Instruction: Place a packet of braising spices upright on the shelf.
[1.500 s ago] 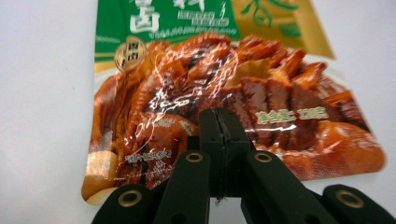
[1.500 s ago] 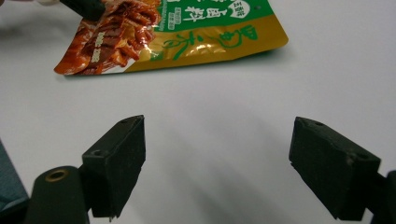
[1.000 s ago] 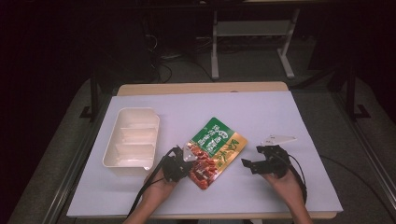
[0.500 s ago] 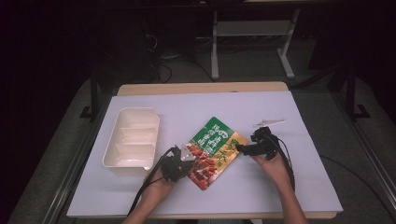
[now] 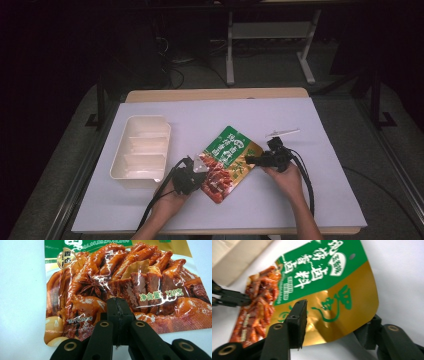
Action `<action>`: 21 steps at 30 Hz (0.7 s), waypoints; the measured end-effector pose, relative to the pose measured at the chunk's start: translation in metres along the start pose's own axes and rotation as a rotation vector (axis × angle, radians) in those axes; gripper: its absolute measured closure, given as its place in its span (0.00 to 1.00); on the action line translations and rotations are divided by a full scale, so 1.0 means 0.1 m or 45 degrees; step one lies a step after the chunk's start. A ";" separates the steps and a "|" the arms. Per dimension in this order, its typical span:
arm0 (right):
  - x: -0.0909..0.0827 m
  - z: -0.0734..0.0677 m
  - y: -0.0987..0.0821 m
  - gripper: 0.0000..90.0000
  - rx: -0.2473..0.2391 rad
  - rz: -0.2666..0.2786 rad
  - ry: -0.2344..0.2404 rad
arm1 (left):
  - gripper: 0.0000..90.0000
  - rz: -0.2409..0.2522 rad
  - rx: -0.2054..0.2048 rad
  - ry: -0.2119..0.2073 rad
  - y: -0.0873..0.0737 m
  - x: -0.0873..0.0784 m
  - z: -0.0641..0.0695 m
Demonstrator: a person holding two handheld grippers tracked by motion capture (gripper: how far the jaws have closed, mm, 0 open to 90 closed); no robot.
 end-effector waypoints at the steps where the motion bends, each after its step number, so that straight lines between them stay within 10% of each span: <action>1: 0.00 0.00 0.00 0.55 0.000 0.000 0.000 | 1.00 0.000 0.000 0.000 0.00 0.00 0.00; 7: 0.04 -0.06 -0.02 0.63 0.057 -0.025 0.099 | 1.00 0.001 -0.002 0.000 0.00 0.00 0.00; 21: 0.09 -0.07 -0.05 0.72 0.169 -0.018 0.099 | 1.00 0.000 0.002 0.005 0.00 0.00 0.00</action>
Point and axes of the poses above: each handheld gripper's, and its own axes: x roughly forward along the jaws, y roughly out of its top, z roughly to its right, the point moved 9 cm from there along x, roughly forward along the jaws, and after that the axes turned 7 degrees about x, right-handed, at the moved point
